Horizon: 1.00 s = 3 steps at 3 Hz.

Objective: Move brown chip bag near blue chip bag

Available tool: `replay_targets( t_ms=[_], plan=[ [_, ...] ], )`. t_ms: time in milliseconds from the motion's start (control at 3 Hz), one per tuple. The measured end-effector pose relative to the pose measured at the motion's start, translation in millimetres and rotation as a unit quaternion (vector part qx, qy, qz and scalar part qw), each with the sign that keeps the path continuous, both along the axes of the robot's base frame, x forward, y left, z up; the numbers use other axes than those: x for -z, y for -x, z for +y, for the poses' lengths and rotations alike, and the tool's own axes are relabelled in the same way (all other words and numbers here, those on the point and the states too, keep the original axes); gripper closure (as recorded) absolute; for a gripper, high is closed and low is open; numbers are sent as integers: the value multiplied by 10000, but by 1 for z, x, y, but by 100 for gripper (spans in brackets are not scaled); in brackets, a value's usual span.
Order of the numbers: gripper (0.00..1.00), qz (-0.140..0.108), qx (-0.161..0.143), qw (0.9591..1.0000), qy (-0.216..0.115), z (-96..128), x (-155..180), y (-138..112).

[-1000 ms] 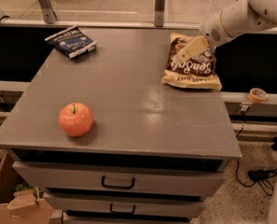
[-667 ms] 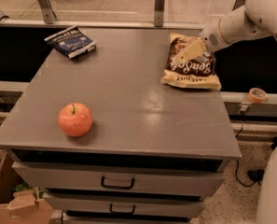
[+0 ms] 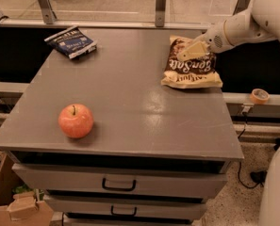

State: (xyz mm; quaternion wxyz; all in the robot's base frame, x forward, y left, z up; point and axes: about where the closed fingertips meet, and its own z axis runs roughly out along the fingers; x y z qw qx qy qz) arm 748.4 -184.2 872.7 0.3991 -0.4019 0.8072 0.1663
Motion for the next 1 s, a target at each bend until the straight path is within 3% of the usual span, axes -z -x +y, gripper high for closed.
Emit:
replay_targets(
  t_ms=[333,667,1000],
  plan=[
    [65,-246,-337,9991,18,15,-21,12],
    [88,-304,-692,9970,188,33,-25,31],
    [100,-297,-918,9947,360,45,-22,48]
  ],
)
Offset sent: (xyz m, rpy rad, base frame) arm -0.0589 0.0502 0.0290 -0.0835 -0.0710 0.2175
